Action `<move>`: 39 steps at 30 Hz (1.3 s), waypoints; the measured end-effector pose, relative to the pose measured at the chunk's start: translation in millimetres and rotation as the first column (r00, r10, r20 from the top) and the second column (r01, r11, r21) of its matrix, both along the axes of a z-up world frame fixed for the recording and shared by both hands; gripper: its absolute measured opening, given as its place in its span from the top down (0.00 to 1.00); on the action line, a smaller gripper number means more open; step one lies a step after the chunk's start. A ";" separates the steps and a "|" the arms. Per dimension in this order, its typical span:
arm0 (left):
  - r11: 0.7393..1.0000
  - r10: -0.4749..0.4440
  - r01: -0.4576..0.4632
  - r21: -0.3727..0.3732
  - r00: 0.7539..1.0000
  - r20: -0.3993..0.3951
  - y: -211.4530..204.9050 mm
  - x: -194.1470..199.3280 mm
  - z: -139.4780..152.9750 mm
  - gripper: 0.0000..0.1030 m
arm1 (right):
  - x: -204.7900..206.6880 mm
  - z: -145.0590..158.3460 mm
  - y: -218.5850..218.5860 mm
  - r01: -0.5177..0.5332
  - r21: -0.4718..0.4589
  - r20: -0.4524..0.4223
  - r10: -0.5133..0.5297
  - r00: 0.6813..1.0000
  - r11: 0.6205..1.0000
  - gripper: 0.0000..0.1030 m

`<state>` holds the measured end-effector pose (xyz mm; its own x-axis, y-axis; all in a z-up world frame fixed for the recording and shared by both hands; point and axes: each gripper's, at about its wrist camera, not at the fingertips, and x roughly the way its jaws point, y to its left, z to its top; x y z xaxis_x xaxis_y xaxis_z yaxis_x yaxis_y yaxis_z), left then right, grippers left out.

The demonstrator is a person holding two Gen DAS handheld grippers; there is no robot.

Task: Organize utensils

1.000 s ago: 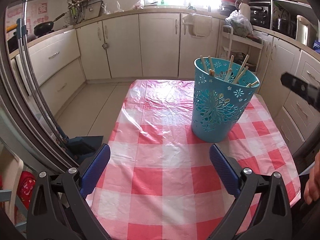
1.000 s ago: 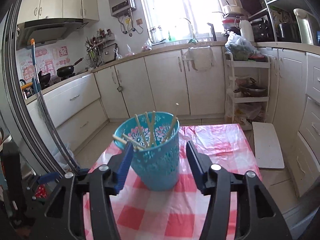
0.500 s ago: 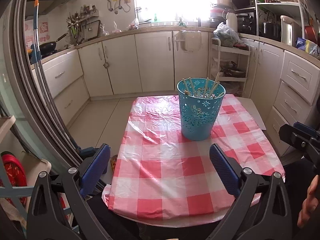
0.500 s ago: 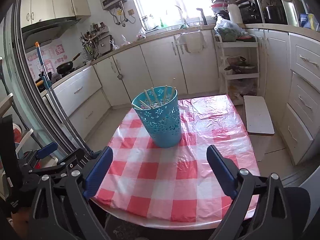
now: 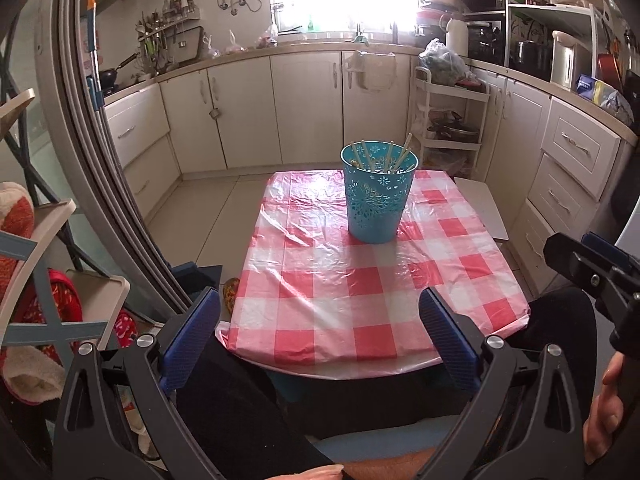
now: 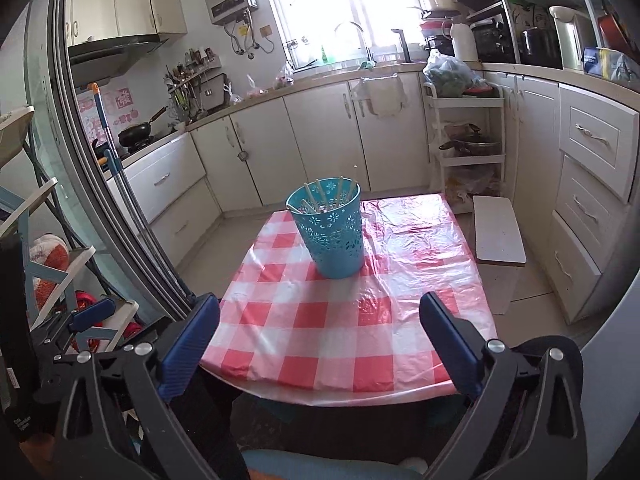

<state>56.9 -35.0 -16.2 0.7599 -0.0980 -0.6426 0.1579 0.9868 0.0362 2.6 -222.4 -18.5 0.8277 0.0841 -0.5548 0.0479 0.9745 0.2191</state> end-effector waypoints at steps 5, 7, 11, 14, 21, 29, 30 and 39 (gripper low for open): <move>0.999 0.034 -0.034 0.003 0.999 0.036 8.4 -23.3 9.6 0.07 | -26.6 3.8 10.7 0.004 -0.018 0.022 -0.003 1.000 1.000 0.07; 0.999 0.045 -0.045 0.007 0.998 0.049 10.4 -31.5 12.5 0.07 | -34.3 4.6 15.1 0.003 -0.028 0.035 -0.002 0.999 1.000 0.07; 0.998 0.065 -0.066 0.003 0.995 0.070 15.4 -42.4 17.4 0.07 | -43.0 9.4 18.5 0.007 -0.043 0.067 -0.004 0.998 0.999 0.07; 0.997 0.079 -0.079 -0.011 0.993 0.087 19.8 -45.6 20.9 0.07 | -45.9 10.8 18.7 0.011 -0.044 0.078 -0.007 0.997 0.999 0.07; 0.996 0.083 -0.082 -0.019 0.991 0.102 22.5 -51.5 24.6 0.07 | -53.7 13.0 26.8 0.002 -0.073 0.097 0.005 0.995 0.997 0.07; 0.996 0.086 -0.084 -0.021 0.990 0.115 23.4 -58.7 25.9 0.07 | -56.3 11.9 28.8 0.003 -0.081 0.092 0.004 0.996 0.997 0.07; 0.996 0.086 -0.084 -0.021 0.989 0.117 23.6 -59.8 26.2 0.07 | -56.9 12.1 29.2 0.003 -0.083 0.093 0.005 0.996 0.997 0.07; 0.996 0.091 -0.088 -0.025 0.987 0.132 25.4 -66.6 29.7 0.07 | -62.1 14.9 35.5 -0.004 -0.118 0.104 0.016 0.994 0.993 0.07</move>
<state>-9.7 -9.5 13.5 0.8447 -0.0369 -0.5340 0.0640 0.9974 0.0323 -59.6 -186.9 -3.6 0.8813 0.0324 -0.4715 0.0207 0.9941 0.1069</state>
